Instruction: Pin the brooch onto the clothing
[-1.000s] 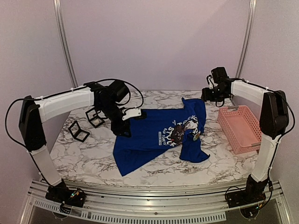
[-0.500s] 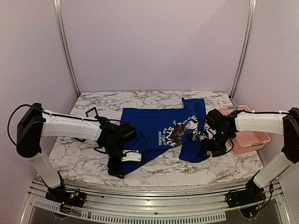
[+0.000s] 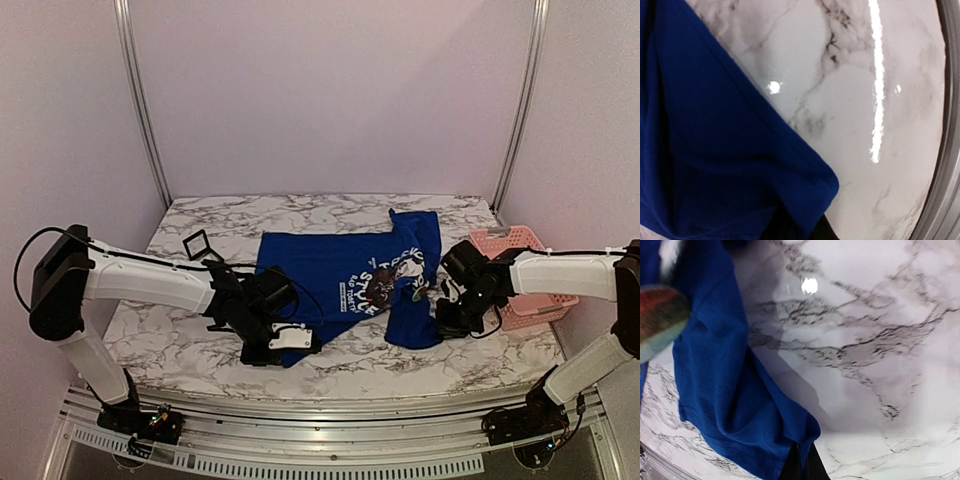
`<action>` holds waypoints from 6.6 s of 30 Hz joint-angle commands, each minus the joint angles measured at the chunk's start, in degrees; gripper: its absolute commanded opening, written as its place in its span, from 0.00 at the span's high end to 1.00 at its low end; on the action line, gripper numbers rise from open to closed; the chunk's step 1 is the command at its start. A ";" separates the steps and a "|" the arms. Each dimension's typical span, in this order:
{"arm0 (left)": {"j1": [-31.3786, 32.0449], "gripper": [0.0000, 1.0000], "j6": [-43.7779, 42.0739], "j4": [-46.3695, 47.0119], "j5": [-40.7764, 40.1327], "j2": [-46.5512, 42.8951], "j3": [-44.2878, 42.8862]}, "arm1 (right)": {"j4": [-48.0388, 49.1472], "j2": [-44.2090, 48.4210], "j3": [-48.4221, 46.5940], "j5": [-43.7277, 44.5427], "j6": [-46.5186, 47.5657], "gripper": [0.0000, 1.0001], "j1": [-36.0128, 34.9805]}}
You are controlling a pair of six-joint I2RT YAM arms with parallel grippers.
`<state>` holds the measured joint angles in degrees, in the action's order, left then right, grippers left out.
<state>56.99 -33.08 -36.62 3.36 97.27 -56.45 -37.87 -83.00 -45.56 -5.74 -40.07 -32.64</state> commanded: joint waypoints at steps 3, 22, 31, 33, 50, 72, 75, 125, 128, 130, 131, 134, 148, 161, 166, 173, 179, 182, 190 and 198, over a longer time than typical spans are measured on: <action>-6.20 1.00 -3.18 0.63 -15.51 -0.41 2.52 | -6.05 10.83 -8.89 10.61 3.46 1.00 7.19; -22.58 1.00 -1.72 -25.63 -2.99 -13.59 -32.50 | -25.18 14.06 -43.26 10.63 15.44 1.00 10.68; -25.59 1.00 -0.56 -29.36 5.21 -12.68 -48.02 | -24.02 13.42 -52.35 5.03 18.14 1.00 10.74; -25.66 1.00 0.23 -26.62 3.42 -11.04 -48.03 | -21.72 10.97 -53.74 9.08 19.40 1.00 10.98; -30.70 1.00 -6.94 -29.02 10.56 -17.18 -23.03 | -34.43 11.94 -29.27 -21.42 14.29 1.00 4.82; -31.11 1.00 -22.37 -32.97 11.56 -18.83 3.25 | -23.84 19.42 7.02 -50.30 -2.45 1.00 -21.81; -31.04 0.94 -23.23 -33.40 11.53 -18.55 3.66 | -27.22 19.03 5.80 -45.88 -1.19 0.70 -21.80; -37.97 0.73 3.38 9.71 -31.45 43.05 -48.01 | 4.20 -71.17 -92.84 11.39 36.99 0.89 22.98; -38.59 0.73 2.75 10.24 -32.42 42.83 -47.11 | 4.88 -71.04 -95.22 11.34 37.71 0.87 23.67; -39.16 0.73 2.19 10.62 -32.84 42.78 -46.16 | 5.05 -70.56 -95.92 11.03 38.47 0.83 23.96; -39.33 0.73 1.98 10.97 -33.16 42.63 -45.63 | 4.93 -69.78 -95.94 10.15 39.14 0.82 23.98; -39.43 0.73 1.92 11.74 -32.81 41.71 -44.29 | 1.93 -66.23 -95.63 3.59 42.91 0.78 23.42; -39.68 0.72 2.23 11.89 -31.51 38.30 -43.10 | 2.73 -38.53 -45.22 -3.48 29.40 1.00 19.64; -39.68 0.72 0.72 12.37 -32.17 38.06 -42.26 | -5.84 -56.80 -62.64 17.28 27.72 1.00 23.62; -39.68 0.72 0.84 11.28 -32.42 39.67 -44.60 | -6.38 -58.70 -67.48 13.55 30.44 1.00 23.94; -39.47 0.70 1.88 9.48 -30.37 37.21 -46.60 | -6.06 -54.81 -67.90 8.53 33.12 1.00 23.73; -38.46 0.61 3.44 4.40 -20.20 25.05 -46.20 | -4.42 -43.26 -67.84 7.36 34.21 0.78 20.96; -37.86 0.41 4.77 3.06 -11.39 13.14 -40.67 | 0.18 -35.00 -62.19 2.71 33.99 0.42 19.58; -40.50 0.01 15.90 1.95 0.15 -19.33 -20.80 | 23.43 1.65 -26.77 1.18 25.57 0.01 21.40; -44.13 0.00 29.44 11.31 -17.75 -44.51 8.43 | 34.57 26.92 1.55 16.20 20.39 0.01 23.40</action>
<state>13.65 -12.51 -27.94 -4.80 58.61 -60.01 -9.13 -61.12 -54.37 2.33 -15.53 -9.28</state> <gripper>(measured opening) 0.995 0.989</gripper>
